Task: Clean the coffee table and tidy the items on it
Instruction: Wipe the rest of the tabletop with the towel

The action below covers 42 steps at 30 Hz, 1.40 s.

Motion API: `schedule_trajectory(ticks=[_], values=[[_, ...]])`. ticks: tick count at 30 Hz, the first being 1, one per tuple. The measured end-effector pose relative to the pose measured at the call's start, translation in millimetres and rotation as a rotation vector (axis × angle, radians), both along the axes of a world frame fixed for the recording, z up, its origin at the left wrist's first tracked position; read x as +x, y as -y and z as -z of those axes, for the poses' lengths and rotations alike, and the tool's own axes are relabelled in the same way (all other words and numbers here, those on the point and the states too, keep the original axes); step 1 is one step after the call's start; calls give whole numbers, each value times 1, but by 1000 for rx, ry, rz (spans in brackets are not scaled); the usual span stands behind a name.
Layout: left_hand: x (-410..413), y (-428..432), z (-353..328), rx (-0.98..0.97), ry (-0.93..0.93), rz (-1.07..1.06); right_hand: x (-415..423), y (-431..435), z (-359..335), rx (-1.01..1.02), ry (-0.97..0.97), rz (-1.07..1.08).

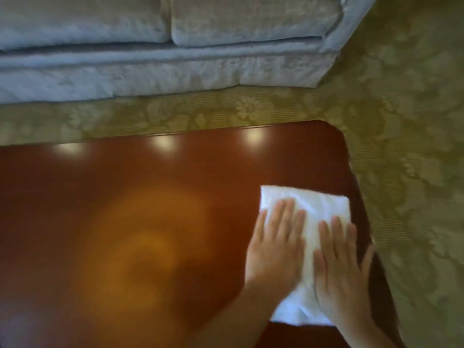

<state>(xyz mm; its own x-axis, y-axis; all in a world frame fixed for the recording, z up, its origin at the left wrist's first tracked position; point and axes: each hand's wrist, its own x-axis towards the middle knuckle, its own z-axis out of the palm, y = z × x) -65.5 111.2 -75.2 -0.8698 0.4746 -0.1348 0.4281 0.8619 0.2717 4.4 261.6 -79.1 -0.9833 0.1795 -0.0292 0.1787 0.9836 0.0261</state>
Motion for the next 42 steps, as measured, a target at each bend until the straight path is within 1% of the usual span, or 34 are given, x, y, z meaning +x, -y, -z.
schedule_trajectory(ticks=[3,5,7,9,11,13,16,18,22,28,34,38,42], values=[[73,36,0,-2,17,-1,65,43,9,-16,-67,16],[111,73,-2,10,-7,-44,95,82,12,-32,-88,-13],[136,118,-7,14,-22,-108,112,126,10,-37,-92,-56],[154,172,-8,-38,-41,-179,120,175,7,-42,-74,-108],[167,226,-8,-123,-64,-244,124,221,7,-74,-46,-170],[179,279,-6,-173,-38,-300,126,268,7,-109,-15,-231],[185,348,-3,-158,18,-400,121,333,6,-157,21,-300],[185,390,-2,-144,-1,-453,113,373,2,-204,34,-344],[179,445,-3,-77,-6,-445,97,425,-7,-253,63,-384],[164,448,-7,-51,-17,-404,87,425,-13,-241,104,-428],[120,437,-2,-37,-21,-365,53,408,-3,-310,71,-403],[70,402,-1,-16,-26,-355,10,373,-5,-283,44,-347],[36,341,3,-51,-53,-335,-20,315,-6,-239,80,-294]])
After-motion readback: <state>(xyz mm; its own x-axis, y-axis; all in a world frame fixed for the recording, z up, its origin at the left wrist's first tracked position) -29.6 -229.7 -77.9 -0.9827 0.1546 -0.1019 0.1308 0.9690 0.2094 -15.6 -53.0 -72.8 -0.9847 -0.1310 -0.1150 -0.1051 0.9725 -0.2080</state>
